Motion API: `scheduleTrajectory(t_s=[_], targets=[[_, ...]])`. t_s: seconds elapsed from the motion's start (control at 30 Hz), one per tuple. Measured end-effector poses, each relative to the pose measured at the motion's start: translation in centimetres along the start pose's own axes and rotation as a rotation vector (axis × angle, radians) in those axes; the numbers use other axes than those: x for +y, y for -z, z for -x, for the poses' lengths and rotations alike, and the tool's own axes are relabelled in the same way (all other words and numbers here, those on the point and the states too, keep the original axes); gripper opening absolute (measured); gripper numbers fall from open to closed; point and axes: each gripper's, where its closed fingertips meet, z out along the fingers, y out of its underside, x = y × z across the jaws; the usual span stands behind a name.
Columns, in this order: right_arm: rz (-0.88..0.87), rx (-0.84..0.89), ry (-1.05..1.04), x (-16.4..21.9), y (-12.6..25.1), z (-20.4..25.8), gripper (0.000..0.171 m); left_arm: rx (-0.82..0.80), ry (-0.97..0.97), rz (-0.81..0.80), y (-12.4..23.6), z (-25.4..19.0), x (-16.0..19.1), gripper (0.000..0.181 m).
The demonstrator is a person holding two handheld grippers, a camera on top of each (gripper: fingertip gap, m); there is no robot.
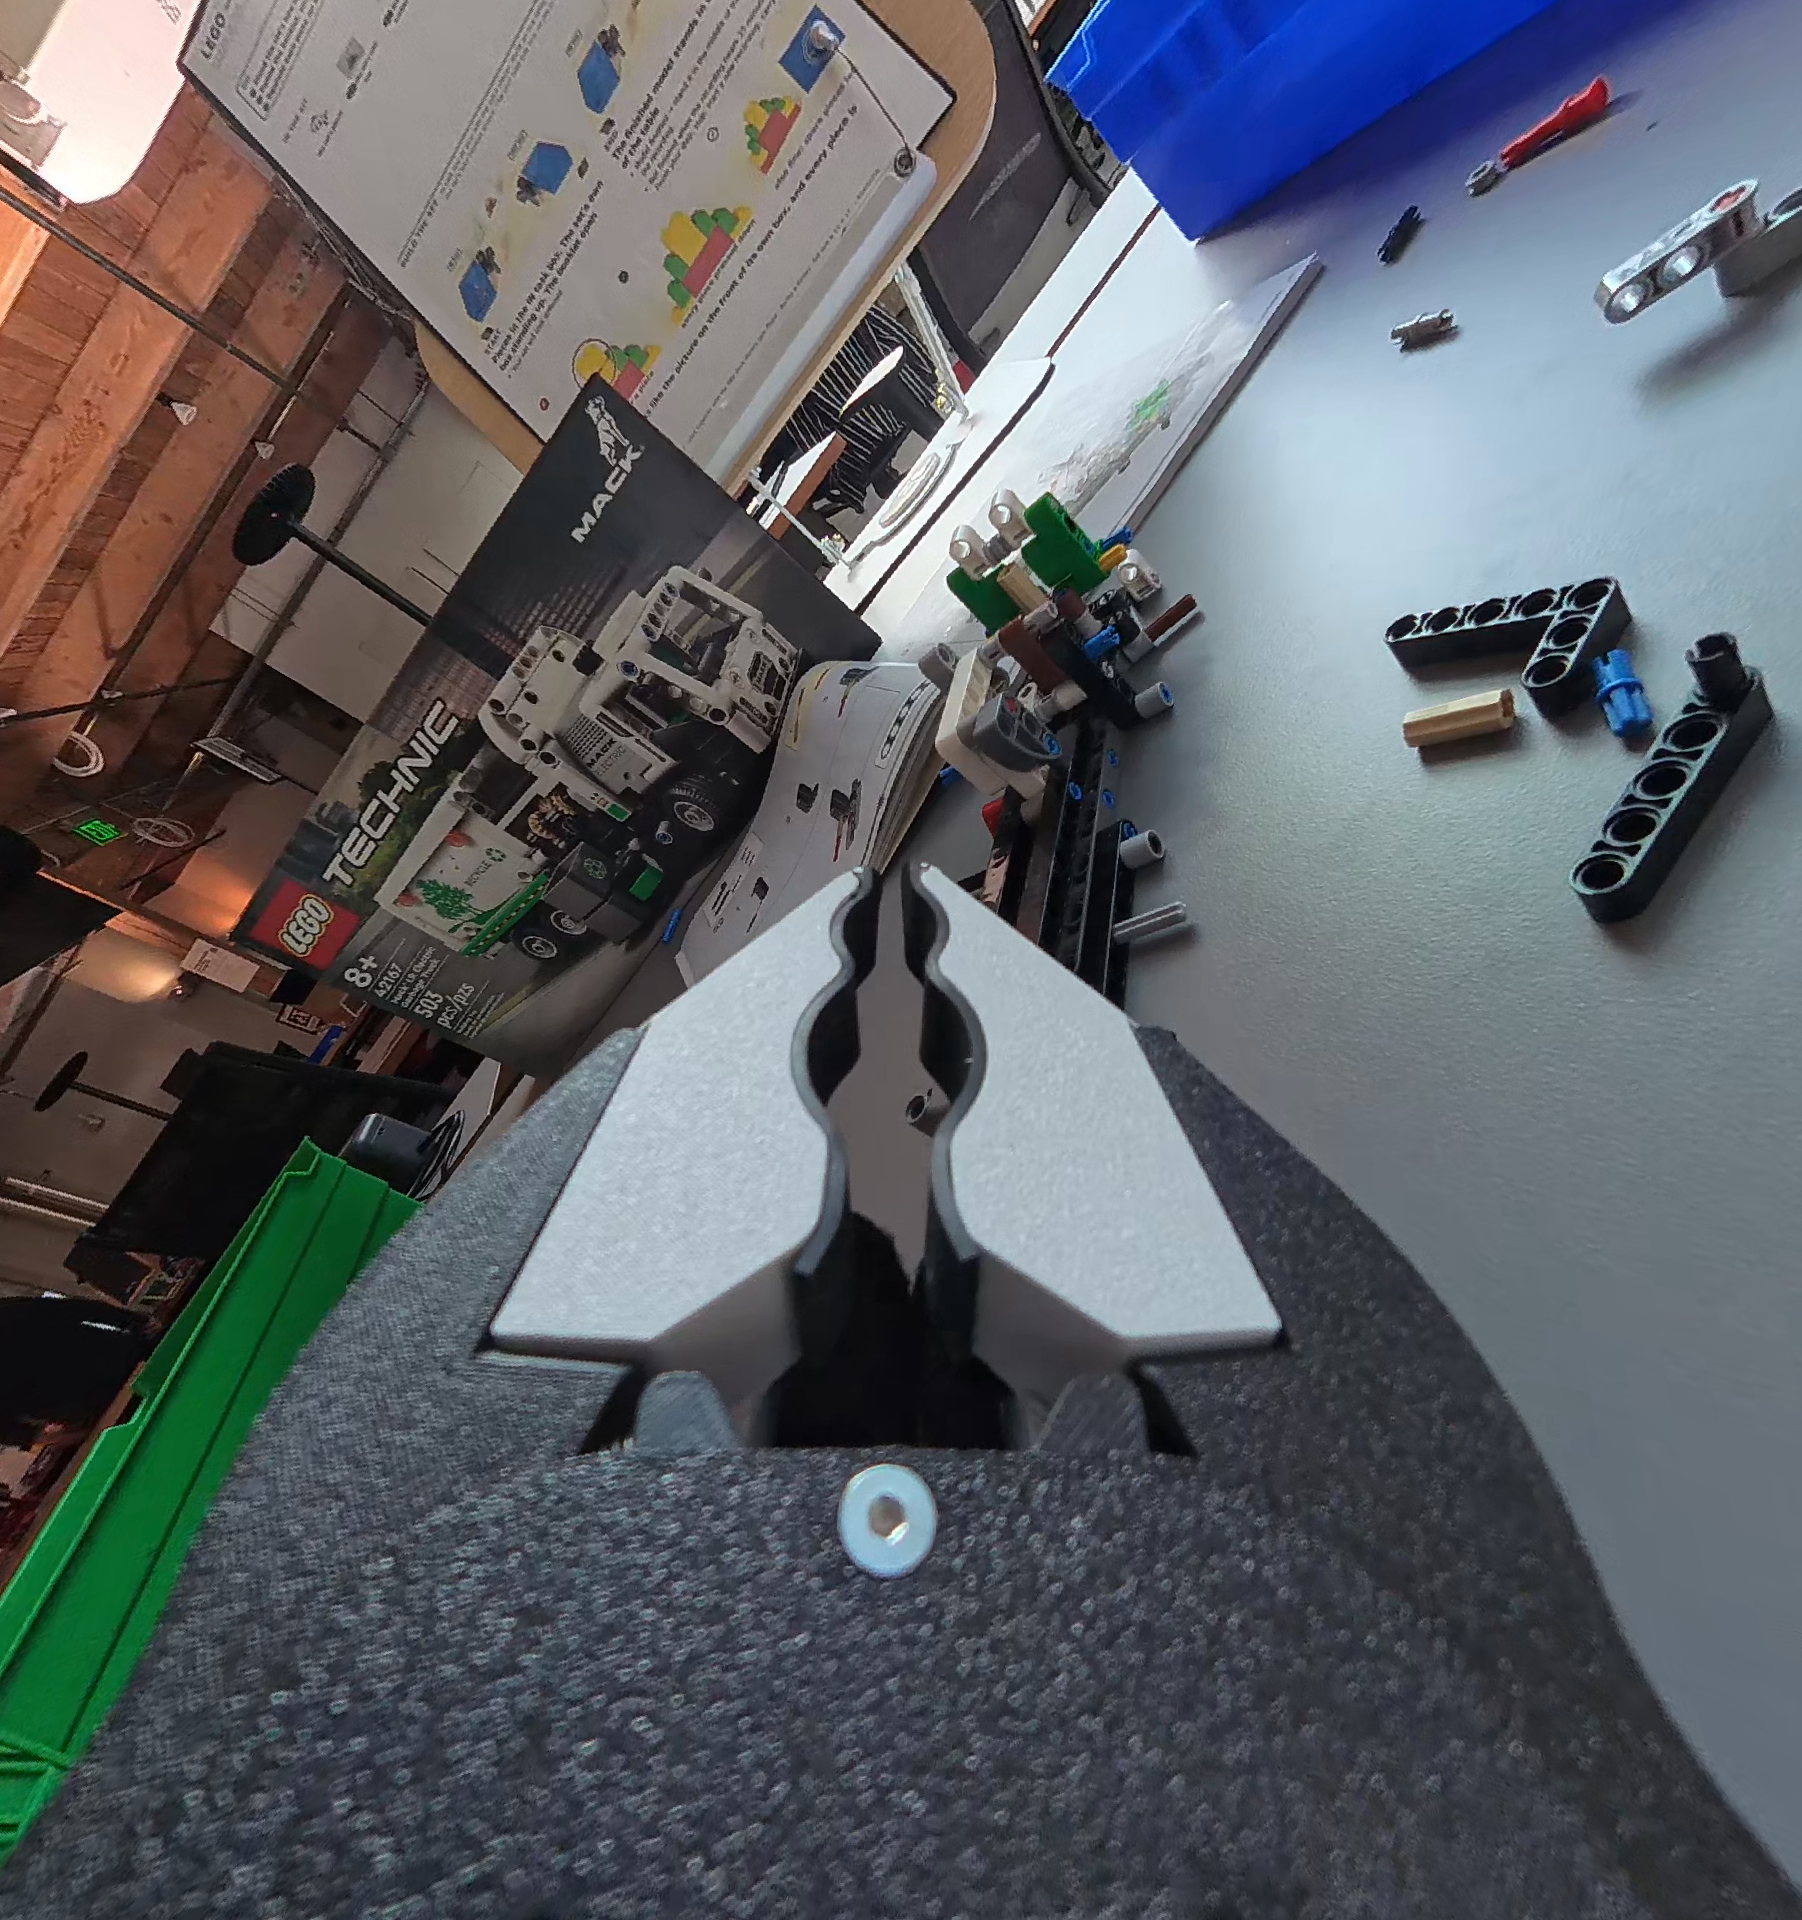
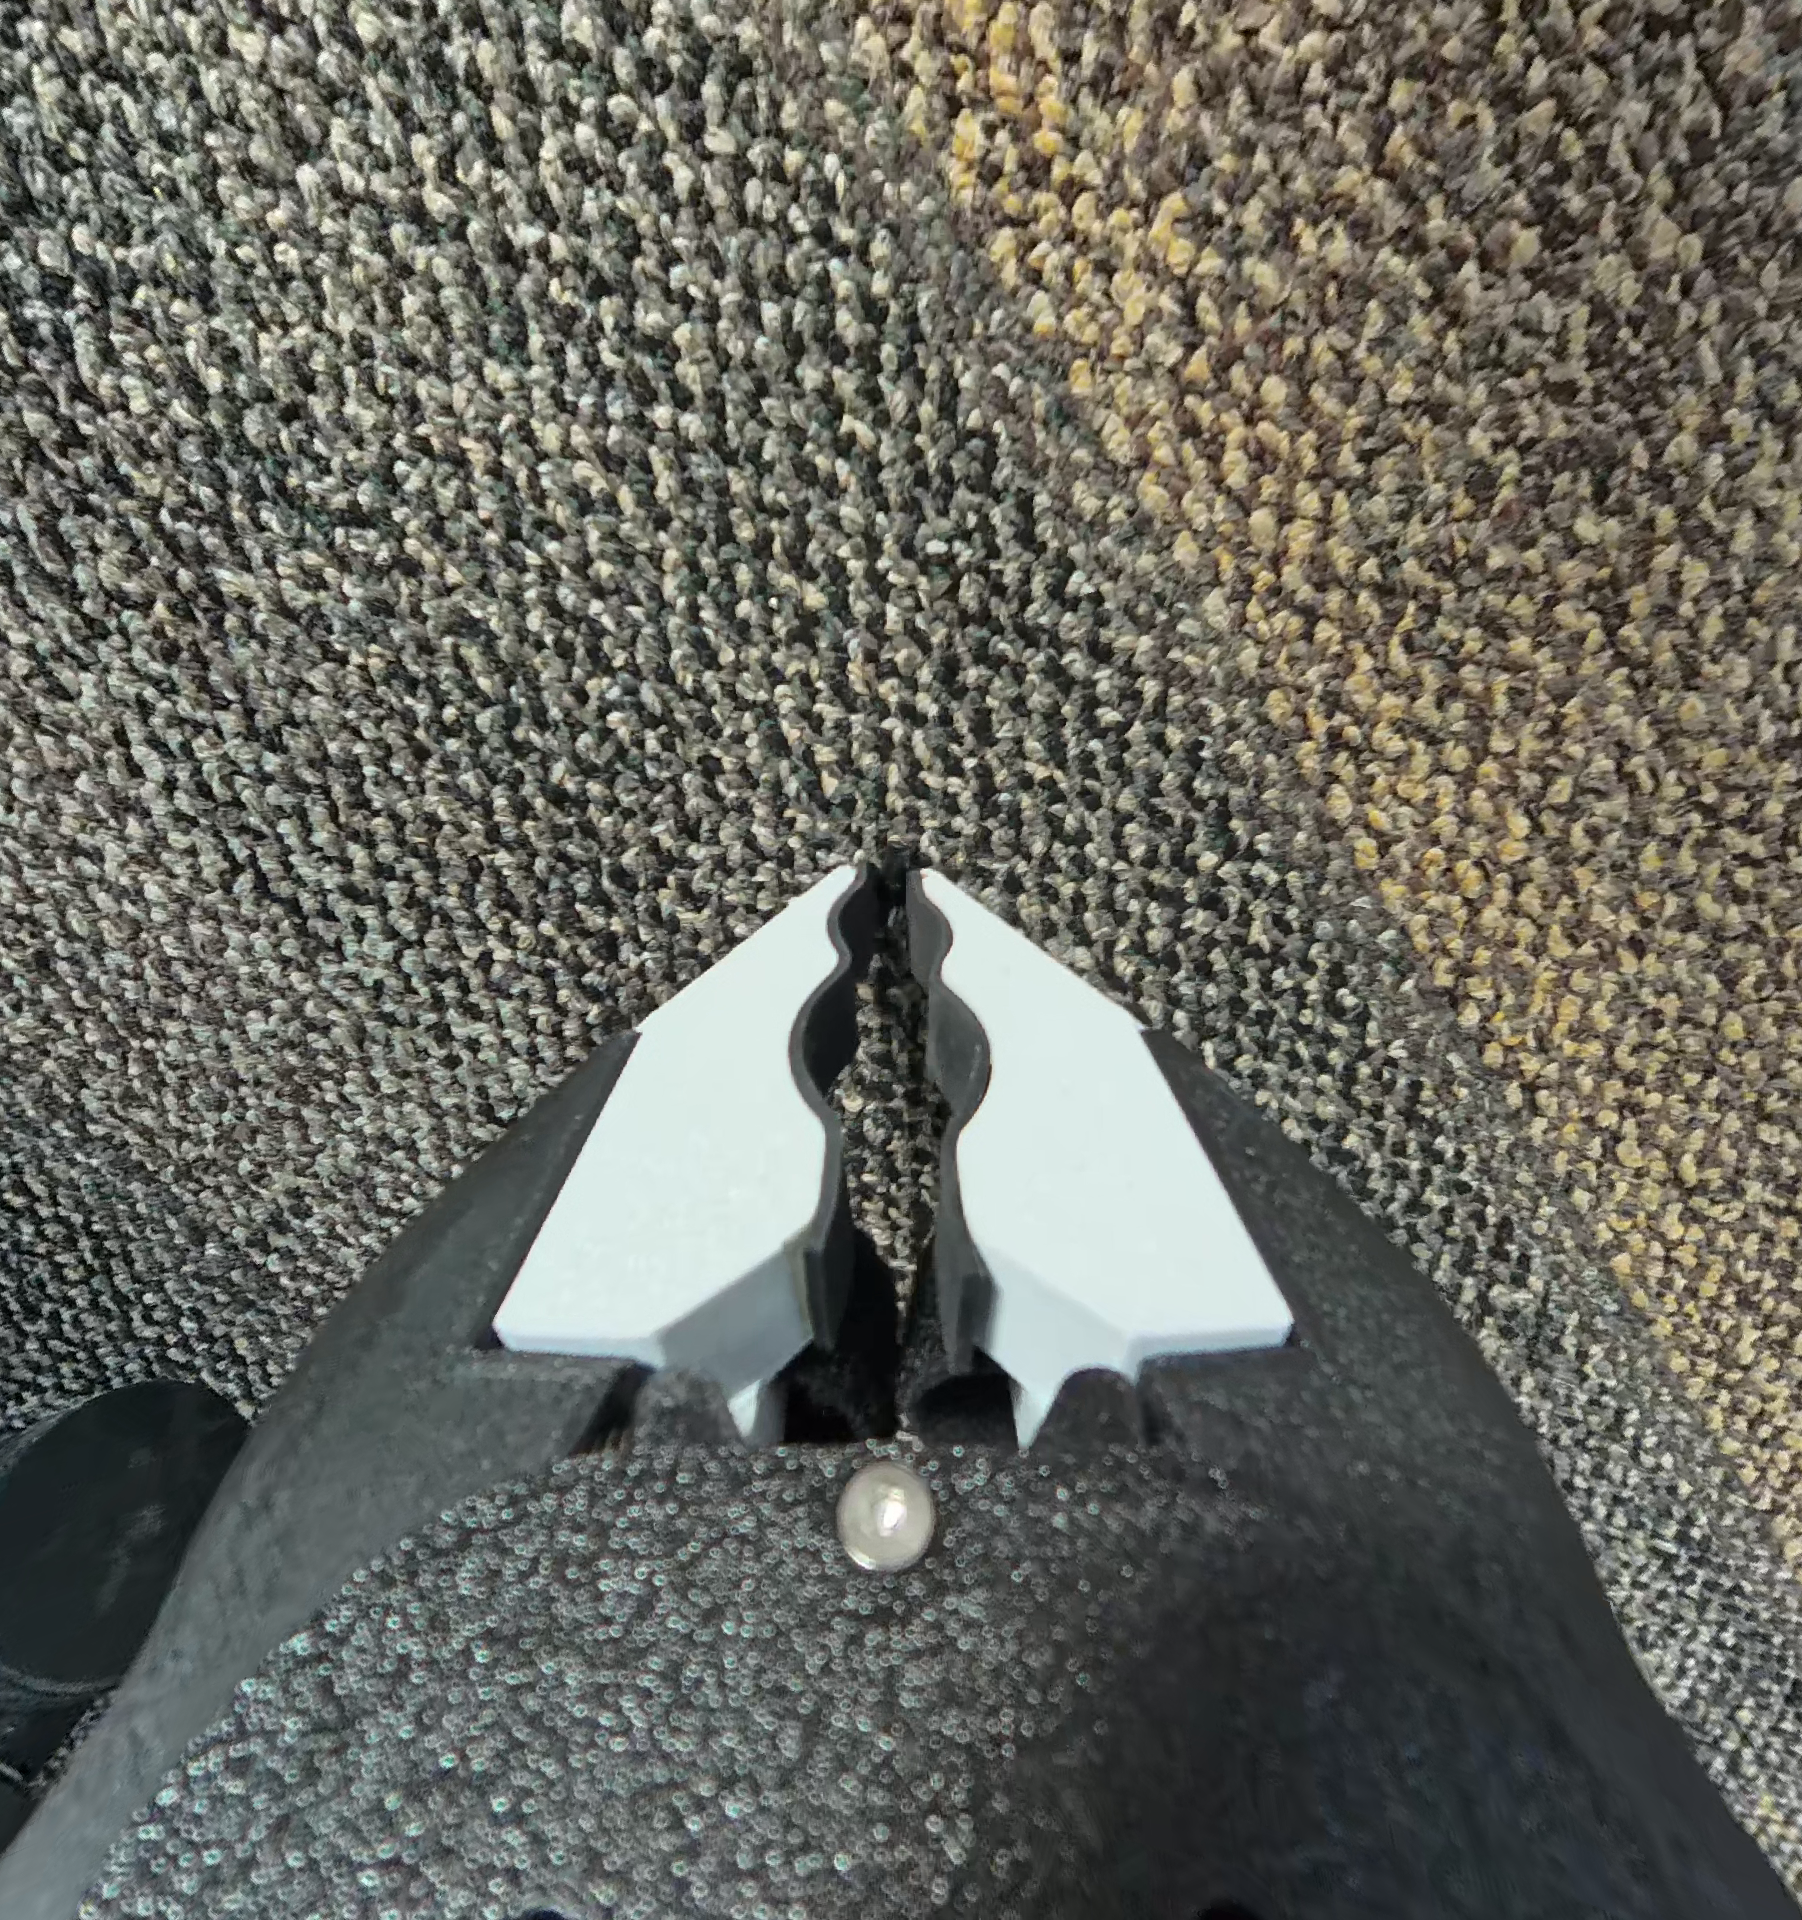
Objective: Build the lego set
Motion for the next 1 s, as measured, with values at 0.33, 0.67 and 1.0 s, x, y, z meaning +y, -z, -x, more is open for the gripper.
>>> scheduleTrajectory(t_s=[0.33, 0.67, 1.0], targets=[[-0.305, -0.091, 0.013, -8.1, 10.0, 4.0, 0.005, -0.003, 0.036, -0.04, 0.4, 0.4, -0.5, 0.002], [-1.052, -0.28, 0.769, -31.6, 47.9, 25.5, 0.004, 0.122, 0.137, -0.181, 2.1, -0.2, -2.5, 0.002], [-1.402, -0.632, 1.311, -41.0, 65.6, 63.2, 0.005, 0.83, 0.429, -0.207, 6.7, -2.8, -9.5, 0.013]])
